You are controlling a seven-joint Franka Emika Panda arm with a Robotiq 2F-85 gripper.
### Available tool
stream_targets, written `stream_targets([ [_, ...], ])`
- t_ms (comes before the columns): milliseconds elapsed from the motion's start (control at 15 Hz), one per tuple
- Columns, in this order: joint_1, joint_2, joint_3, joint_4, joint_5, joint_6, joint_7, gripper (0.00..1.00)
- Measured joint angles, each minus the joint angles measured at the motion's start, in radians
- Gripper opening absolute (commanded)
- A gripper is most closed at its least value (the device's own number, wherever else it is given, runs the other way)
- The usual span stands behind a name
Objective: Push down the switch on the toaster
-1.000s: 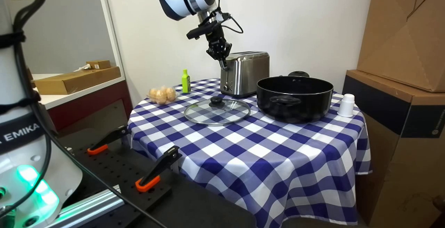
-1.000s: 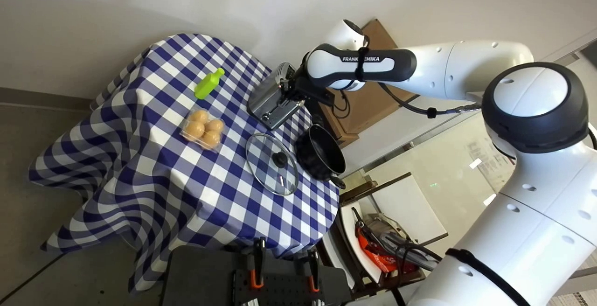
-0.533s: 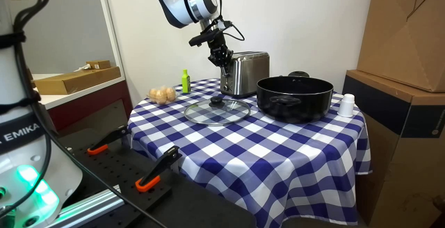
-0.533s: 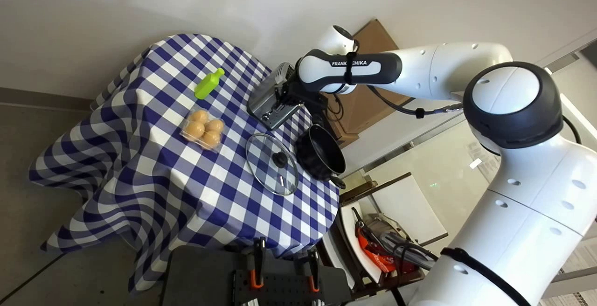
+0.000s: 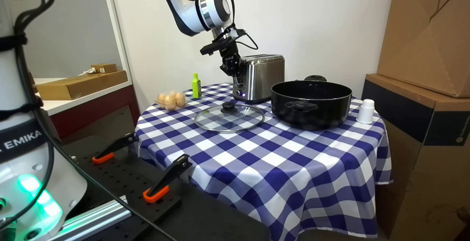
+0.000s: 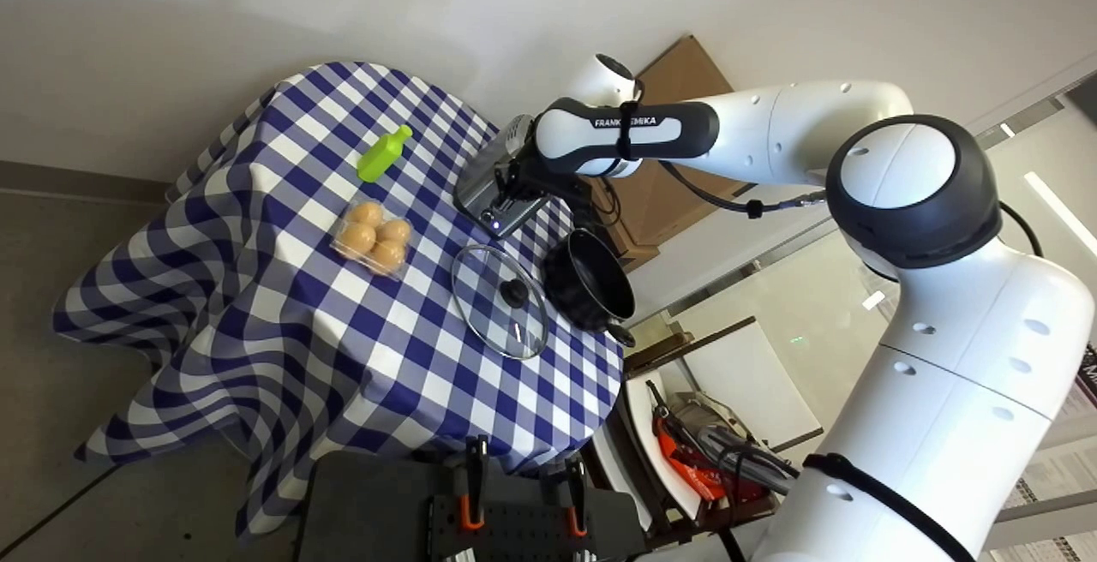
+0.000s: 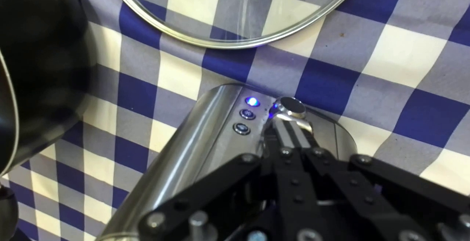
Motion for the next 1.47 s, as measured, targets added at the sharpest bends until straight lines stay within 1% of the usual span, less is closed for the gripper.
stream_targets([
  [400,-0.001,-0.002,-0.001,0.0,0.018,-0.001,-0.009,0.0],
  [533,-0.017,-0.01,0.011,-0.007,0.067,-0.001,-0.05,0.0],
  [667,-0.048,-0.036,0.033,-0.031,0.133,-0.005,-0.116,0.0],
  [933,-0.119,-0.15,0.071,-0.111,0.236,-0.069,-0.241,0.0],
  [1133,-0.161,-0.254,0.082,-0.174,0.29,-0.169,-0.32,0.0],
  [1267,-0.181,-0.325,0.08,-0.218,0.3,-0.24,-0.341,0.0],
  [1333,-0.191,-0.362,0.077,-0.242,0.3,-0.276,-0.341,0.26],
  [1400,-0.2,-0.395,0.073,-0.264,0.302,-0.308,-0.341,0.27],
  [1467,-0.208,-0.427,0.065,-0.286,0.302,-0.338,-0.336,0.34],
])
